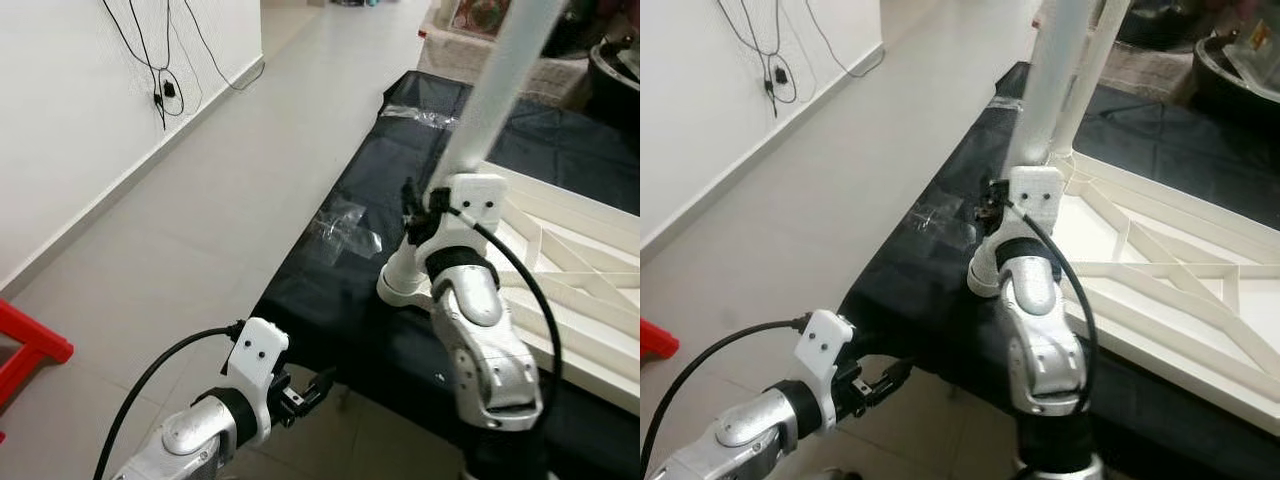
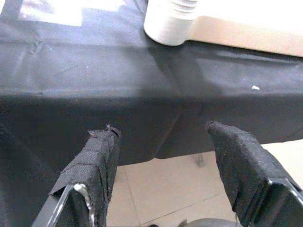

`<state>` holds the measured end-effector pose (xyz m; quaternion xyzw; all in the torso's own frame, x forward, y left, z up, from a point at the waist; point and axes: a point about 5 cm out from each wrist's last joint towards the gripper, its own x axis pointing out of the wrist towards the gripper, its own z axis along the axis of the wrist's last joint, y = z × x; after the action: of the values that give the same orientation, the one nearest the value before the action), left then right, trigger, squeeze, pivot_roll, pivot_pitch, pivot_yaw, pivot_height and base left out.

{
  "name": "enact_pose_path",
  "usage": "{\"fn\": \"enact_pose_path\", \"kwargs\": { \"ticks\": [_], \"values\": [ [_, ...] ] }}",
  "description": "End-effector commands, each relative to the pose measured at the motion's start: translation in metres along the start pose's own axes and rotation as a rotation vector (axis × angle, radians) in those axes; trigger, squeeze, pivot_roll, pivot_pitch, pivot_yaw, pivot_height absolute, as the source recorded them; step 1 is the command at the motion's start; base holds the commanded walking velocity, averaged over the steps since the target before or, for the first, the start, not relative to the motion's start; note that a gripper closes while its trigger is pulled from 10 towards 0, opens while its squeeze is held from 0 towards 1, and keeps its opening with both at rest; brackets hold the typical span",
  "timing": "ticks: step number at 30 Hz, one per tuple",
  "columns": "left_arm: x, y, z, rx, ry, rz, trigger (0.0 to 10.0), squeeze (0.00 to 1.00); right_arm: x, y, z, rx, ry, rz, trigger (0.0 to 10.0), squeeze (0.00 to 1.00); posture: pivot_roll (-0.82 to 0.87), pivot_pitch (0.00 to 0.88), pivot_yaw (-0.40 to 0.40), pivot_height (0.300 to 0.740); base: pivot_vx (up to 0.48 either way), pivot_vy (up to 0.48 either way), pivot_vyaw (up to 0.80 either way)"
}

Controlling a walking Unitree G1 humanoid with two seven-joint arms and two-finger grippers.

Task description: Building children table

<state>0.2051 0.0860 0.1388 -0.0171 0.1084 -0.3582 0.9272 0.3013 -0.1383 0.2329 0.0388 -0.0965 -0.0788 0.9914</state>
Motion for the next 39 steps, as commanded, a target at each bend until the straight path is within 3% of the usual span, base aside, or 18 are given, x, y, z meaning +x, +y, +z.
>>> {"fn": "enact_pose_path", "kwargs": {
  "ticks": [1,6,9,11,16,19,20,24,27,31,32,33,39],
  "values": [
    [0.003,-0.002,-0.003,-0.007,0.002,-0.013,10.0,0.0,-0.004,-0.023,-0.029,-0.029,0.156,-0.185,10.0,0.0,0.15,0.091,-0.07,0.74,0.0,0.0,0.0],
    [0.008,0.0,-0.004,-0.001,-0.004,-0.011,10.0,0.0,-0.006,-0.012,-0.027,0.097,0.17,-0.33,10.0,0.0,0.15,0.083,-0.072,0.74,0.0,0.0,0.0],
    [0.008,0.0,-0.004,0.001,-0.006,-0.011,10.0,0.0,-0.006,-0.008,-0.026,0.11,0.169,-0.34,10.0,0.0,0.15,0.083,-0.072,0.74,0.0,0.0,0.0],
    [0.01,0.001,-0.005,0.003,-0.008,-0.008,10.0,0.0,-0.005,-0.004,-0.022,0.128,0.152,-0.335,10.0,0.0,0.15,0.071,-0.068,0.74,0.0,0.0,0.0],
    [0.019,0.005,-0.006,0.02,-0.013,0.004,10.0,0.0,0.006,0.004,0.017,0.232,-0.019,-0.237,10.0,0.0,0.15,0.049,-0.068,0.74,0.0,0.0,0.0],
    [0.021,0.006,-0.006,0.012,-0.014,0.011,10.0,0.02,0.007,0.006,0.023,0.255,-0.047,-0.183,10.0,0.0,0.14,0.035,-0.065,0.74,0.0,0.0,0.0],
    [0.022,0.007,-0.006,0.014,-0.016,0.015,10.0,1.0,0.006,0.008,0.027,0.279,-0.069,-0.121,10.0,0.0,0.14,0.029,-0.064,0.74,0.0,0.0,0.0],
    [0.023,0.008,-0.006,0.009,-0.026,0.021,10.0,1.0,0.006,0.01,0.029,0.294,-0.081,-0.081,10.0,0.0,0.14,0.023,-0.065,0.74,0.0,0.0,0.0],
    [0.036,0.019,0.01,0.087,-0.088,0.088,10.0,1.0,-0.003,0.019,0.019,0.309,-0.041,0.187,10.0,0.0,0.13,0.0,-0.068,0.74,0.0,0.0,0.0],
    [0.041,0.024,0.018,0.132,-0.115,0.111,10.0,1.0,-0.008,0.021,0.012,0.29,-0.011,0.264,10.0,0.0,0.13,0.0,-0.067,0.74,0.0,0.0,0.0],
    [0.044,0.026,0.022,0.154,-0.128,0.116,10.0,0.65,-0.011,0.022,0.007,0.283,0.005,0.298,10.0,0.0,0.12,0.0,-0.065,0.74,0.0,0.0,0.0],
    [0.048,0.028,0.026,0.186,-0.139,0.12,10.0,0.0,-0.015,0.024,0.003,0.284,0.022,0.342,10.0,0.0,0.12,0.0,-0.064,0.74,0.0,0.0,0.0],
    [0.055,0.034,0.036,0.283,-0.165,0.158,10.0,0.0,-0.023,0.026,-0.004,0.301,0.065,0.443,10.0,0.0,0.12,0.0,-0.062,0.74,0.0,0.0,0.0]
  ]
}}
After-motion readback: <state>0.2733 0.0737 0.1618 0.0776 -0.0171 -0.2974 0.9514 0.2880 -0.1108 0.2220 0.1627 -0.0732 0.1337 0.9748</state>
